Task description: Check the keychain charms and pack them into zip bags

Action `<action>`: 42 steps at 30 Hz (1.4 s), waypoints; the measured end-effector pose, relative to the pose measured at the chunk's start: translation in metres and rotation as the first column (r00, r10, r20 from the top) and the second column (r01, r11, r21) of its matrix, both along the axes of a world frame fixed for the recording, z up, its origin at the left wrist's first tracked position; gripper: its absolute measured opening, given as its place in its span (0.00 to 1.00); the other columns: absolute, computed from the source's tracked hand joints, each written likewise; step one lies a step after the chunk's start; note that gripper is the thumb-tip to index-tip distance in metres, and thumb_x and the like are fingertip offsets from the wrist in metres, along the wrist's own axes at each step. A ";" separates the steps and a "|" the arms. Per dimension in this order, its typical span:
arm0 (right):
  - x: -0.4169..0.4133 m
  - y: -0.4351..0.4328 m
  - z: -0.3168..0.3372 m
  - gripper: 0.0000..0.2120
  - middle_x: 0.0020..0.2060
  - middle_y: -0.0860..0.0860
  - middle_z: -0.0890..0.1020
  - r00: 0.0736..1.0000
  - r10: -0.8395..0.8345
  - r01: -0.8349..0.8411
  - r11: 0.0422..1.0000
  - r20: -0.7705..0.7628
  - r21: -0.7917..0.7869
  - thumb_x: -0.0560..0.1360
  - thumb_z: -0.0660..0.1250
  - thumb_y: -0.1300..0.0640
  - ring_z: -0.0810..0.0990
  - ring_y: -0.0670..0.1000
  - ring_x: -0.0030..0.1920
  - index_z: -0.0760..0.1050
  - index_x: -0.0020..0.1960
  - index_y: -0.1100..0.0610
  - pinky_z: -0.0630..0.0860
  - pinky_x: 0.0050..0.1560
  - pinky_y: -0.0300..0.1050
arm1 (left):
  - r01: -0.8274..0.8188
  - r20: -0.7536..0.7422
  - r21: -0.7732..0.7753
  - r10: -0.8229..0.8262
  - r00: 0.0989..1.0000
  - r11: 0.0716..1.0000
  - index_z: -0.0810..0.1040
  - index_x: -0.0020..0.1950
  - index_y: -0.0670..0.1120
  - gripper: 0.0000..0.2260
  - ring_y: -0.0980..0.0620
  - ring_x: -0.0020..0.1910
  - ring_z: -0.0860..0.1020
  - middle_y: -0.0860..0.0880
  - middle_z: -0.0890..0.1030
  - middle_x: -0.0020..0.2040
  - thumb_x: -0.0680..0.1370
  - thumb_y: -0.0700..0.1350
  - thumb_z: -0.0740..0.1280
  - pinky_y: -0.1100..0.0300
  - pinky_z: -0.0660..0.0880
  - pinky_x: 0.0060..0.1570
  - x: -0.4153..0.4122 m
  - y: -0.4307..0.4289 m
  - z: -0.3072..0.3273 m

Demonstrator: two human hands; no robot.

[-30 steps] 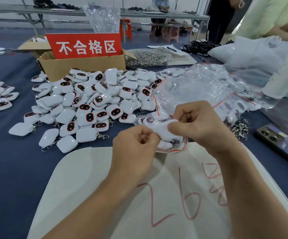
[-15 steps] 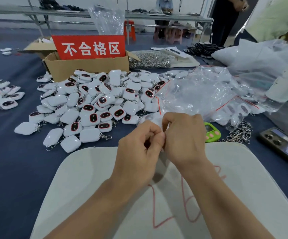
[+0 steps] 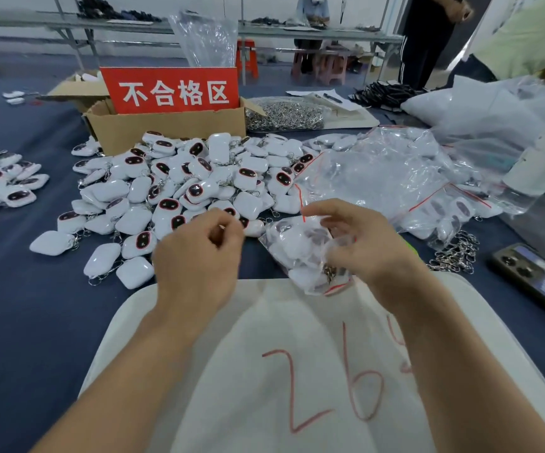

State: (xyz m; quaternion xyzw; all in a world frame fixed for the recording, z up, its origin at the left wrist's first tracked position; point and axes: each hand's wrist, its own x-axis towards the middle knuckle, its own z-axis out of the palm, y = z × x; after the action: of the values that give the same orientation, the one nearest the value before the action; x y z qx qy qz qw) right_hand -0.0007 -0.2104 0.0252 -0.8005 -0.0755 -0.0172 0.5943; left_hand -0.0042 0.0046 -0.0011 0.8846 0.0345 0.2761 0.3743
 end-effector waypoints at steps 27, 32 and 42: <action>0.000 0.018 -0.011 0.17 0.40 0.30 0.76 0.994 -0.066 0.099 0.869 0.086 -0.484 0.71 0.75 0.58 0.72 0.22 0.42 0.84 0.58 0.45 0.65 0.43 0.18 | -0.015 -0.211 0.285 0.078 0.974 0.958 0.81 0.59 0.49 0.10 0.45 0.54 0.74 0.49 0.81 0.56 0.79 0.44 0.69 0.49 0.68 0.57 0.016 0.025 -0.012; -0.002 0.025 -0.010 0.07 0.38 0.36 0.85 0.958 -0.263 0.284 0.922 0.114 -0.262 0.75 0.71 0.50 0.80 0.34 0.44 0.84 0.40 0.41 0.71 0.40 0.26 | -0.049 -0.154 0.219 0.084 0.984 0.974 0.80 0.52 0.52 0.07 0.47 0.42 0.73 0.53 0.81 0.43 0.84 0.50 0.62 0.53 0.67 0.45 0.015 0.014 -0.012; -0.017 0.055 -0.014 0.18 0.48 0.38 0.85 0.960 -0.108 0.183 0.940 0.258 -0.288 0.71 0.71 0.48 0.81 0.41 0.49 0.81 0.61 0.40 0.78 0.53 0.37 | 0.189 -0.019 -0.514 -0.231 0.973 0.837 0.86 0.45 0.58 0.06 0.52 0.34 0.84 0.52 0.85 0.34 0.76 0.52 0.68 0.45 0.84 0.42 -0.005 -0.016 0.003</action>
State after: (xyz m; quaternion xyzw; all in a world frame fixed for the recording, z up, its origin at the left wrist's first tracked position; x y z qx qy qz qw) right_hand -0.0179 -0.1550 0.0111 -0.8791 -0.0880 -0.1455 0.4453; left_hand -0.0088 -0.0109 0.0022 0.7630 0.0240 0.1791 0.6206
